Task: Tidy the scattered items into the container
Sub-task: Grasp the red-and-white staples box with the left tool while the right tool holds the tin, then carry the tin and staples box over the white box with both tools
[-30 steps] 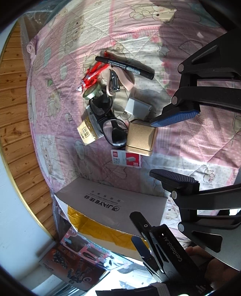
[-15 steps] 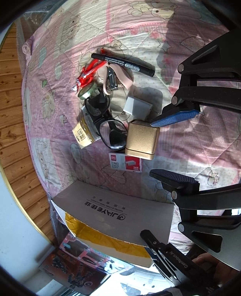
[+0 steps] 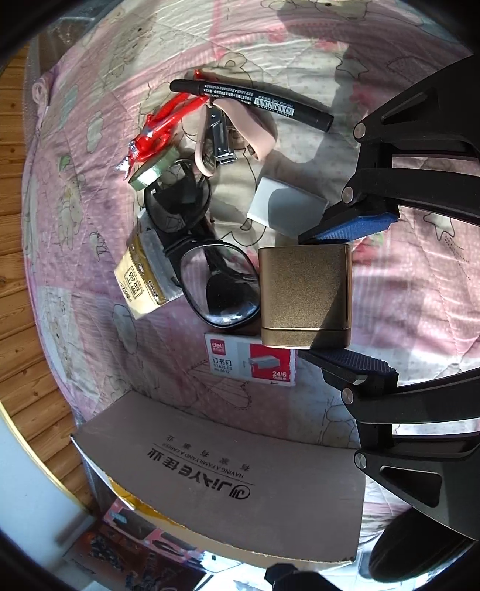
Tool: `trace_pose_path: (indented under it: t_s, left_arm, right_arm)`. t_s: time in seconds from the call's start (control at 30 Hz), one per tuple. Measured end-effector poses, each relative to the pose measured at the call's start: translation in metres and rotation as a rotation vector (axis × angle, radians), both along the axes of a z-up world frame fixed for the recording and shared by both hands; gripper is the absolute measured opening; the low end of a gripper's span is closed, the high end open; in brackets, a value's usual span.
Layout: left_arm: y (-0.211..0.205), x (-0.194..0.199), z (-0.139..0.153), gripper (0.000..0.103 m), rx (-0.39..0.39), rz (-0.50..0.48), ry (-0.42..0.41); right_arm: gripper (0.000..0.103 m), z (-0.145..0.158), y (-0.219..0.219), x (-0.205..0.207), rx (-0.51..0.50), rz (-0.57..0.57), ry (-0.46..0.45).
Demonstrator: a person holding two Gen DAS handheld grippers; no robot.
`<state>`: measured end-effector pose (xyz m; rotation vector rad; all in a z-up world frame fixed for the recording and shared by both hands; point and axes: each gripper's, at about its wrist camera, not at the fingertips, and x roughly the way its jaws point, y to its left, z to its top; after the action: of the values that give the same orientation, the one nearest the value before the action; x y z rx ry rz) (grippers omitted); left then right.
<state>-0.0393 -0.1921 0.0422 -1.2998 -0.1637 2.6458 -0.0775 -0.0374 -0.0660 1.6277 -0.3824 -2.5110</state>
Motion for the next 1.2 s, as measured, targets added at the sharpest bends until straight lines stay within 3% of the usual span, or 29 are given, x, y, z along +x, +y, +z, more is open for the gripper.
trace_pose_path:
  t_s: [0.3,0.7,0.87,0.93,0.97,1.2]
  left_arm:
    - [0.039,-0.033,-0.046,0.056,-0.021,-0.082,-0.13]
    - [0.049,-0.087,-0.127,0.056,-0.073,-0.024,-0.298]
    - [0.058,-0.092,-0.133,0.056,-0.172,-0.05,-0.243]
    - [0.059,-0.091,-0.133,0.047,-0.192,-0.06,-0.224]
    - [0.058,-0.09,-0.131,0.039,-0.193,-0.063,-0.214]
    - [0.048,-0.077,-0.109,0.038,-0.144,-0.037,-0.19]
  right_arm:
    - [0.054,0.002,0.019,0.014,-0.053,-0.023,-0.028]
    - [0.054,-0.002,0.028,0.013,-0.093,0.001,-0.017]
    - [0.055,-0.004,0.028,0.011,-0.106,0.02,-0.018]
    - [0.054,-0.003,0.026,0.012,-0.091,0.036,-0.013]
    - [0.054,-0.002,0.026,0.012,-0.09,0.042,-0.01]
    - [0.054,0.005,0.022,0.017,-0.117,0.069,0.007]
